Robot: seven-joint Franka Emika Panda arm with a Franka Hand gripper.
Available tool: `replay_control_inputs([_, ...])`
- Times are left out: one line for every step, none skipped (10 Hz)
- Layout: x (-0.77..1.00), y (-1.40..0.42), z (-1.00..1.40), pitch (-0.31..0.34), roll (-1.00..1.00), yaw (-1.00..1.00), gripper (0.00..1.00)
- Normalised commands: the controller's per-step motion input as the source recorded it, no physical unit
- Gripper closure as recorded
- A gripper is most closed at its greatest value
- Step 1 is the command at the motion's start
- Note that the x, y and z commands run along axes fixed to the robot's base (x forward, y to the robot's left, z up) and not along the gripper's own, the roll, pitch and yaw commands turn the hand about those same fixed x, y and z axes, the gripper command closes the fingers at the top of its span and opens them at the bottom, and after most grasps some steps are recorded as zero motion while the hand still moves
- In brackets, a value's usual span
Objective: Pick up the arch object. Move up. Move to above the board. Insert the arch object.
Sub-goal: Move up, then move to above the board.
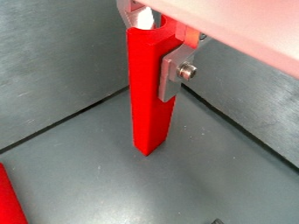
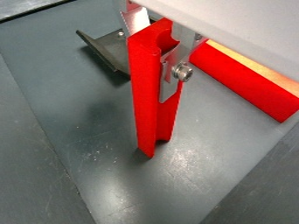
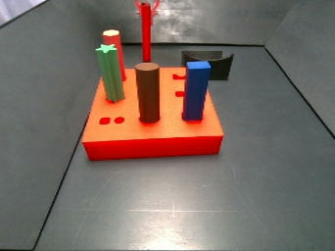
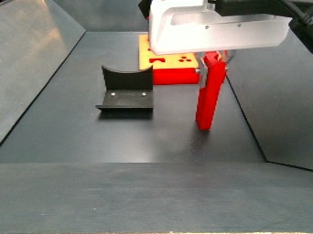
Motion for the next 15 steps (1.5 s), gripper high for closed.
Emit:
replay_control_inputs([0.00, 0.00, 0.83, 0.000, 0.00, 0.00, 1.00])
replay_control_inputs([0.00, 0.06, 0.79, -0.004, 0.01, 0.01, 1.00])
replay_control_inputs([0.00, 0.06, 0.68, 0.013, 0.03, 0.00, 1.00])
replay_control_inputs([0.00, 0.03, 0.49, 0.042, 0.04, -0.01, 1.00])
replay_control_inputs([0.00, 0.02, 0.35, 0.060, 0.05, 0.00, 1.00])
replay_control_inputs([0.00, 0.02, 0.20, 0.077, 0.06, 0.01, 1.00])
replay_control_inputs([-0.05, -0.16, 1.00, -0.052, -0.18, 0.09, 1.00])
replay_control_inputs([-0.06, -0.17, 1.00, -0.036, -0.18, 0.08, 1.00])
replay_control_inputs([-0.06, -0.16, 1.00, -0.034, -0.17, 0.07, 1.00])
replay_control_inputs([-0.06, -0.14, 1.00, -0.018, -0.13, 0.05, 1.00])
replay_control_inputs([-0.05, -0.13, 1.00, -0.004, -0.11, 0.04, 1.00])
replay_control_inputs([-0.04, -0.12, 1.00, 0.031, -0.06, 0.03, 1.00])
replay_control_inputs([-0.03, -0.11, 1.00, 0.046, -0.04, 0.03, 1.00])
replay_control_inputs([-0.02, -0.09, 1.00, 0.078, 0.00, 0.02, 1.00])
replay_control_inputs([-0.01, -0.08, 1.00, 0.091, 0.01, 0.02, 1.00])
